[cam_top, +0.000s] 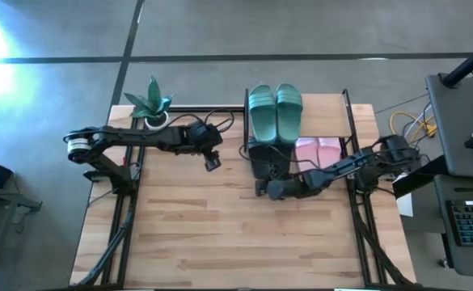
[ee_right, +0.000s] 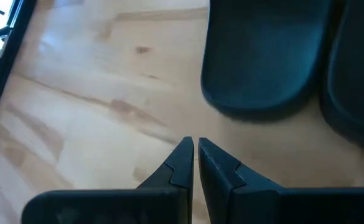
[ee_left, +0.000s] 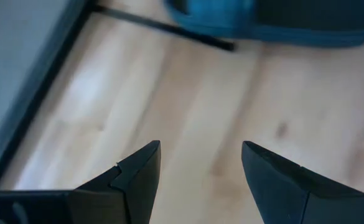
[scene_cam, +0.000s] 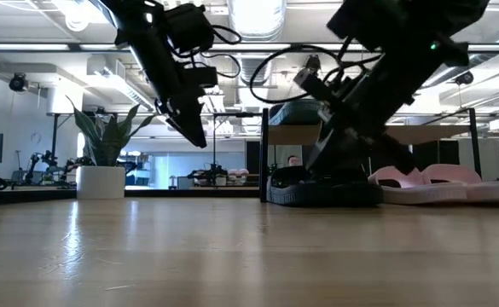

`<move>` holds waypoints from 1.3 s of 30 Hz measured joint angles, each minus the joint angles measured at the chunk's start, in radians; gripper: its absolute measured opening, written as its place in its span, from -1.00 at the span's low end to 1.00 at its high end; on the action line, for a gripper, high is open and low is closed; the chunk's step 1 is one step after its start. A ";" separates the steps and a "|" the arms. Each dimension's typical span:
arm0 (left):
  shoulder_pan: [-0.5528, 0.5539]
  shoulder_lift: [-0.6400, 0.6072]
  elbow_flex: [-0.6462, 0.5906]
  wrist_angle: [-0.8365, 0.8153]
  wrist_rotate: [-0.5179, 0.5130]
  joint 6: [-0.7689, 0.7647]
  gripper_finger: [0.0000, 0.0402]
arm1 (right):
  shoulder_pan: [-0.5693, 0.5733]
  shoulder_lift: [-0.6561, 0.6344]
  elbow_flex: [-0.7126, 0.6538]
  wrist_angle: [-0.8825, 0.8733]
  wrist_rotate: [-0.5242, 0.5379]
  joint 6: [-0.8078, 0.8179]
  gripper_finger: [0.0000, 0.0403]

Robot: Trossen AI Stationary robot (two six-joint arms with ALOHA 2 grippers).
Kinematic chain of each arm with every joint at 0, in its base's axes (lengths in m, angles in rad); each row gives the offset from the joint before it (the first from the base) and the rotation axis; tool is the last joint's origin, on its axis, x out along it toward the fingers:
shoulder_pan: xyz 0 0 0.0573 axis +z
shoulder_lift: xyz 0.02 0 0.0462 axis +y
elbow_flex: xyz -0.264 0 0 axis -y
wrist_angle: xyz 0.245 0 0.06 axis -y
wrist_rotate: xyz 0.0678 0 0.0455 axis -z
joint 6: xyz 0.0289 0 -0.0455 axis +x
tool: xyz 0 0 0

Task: Pick and place slides into the shelf
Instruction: Adjust the slides under the shelf

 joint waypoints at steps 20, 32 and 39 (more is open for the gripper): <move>-0.222 0.273 0.016 0.537 0.358 -0.116 0.00 | 0.315 -0.475 -0.002 -0.872 0.178 0.572 -0.92; -0.275 0.483 0.179 0.582 0.145 -0.183 -0.94 | 0.392 -0.590 -0.008 -0.974 0.178 0.515 -0.96; -0.264 0.538 0.247 0.582 0.161 -0.180 -0.99 | 0.431 -0.605 -0.008 -1.026 0.177 0.522 -0.96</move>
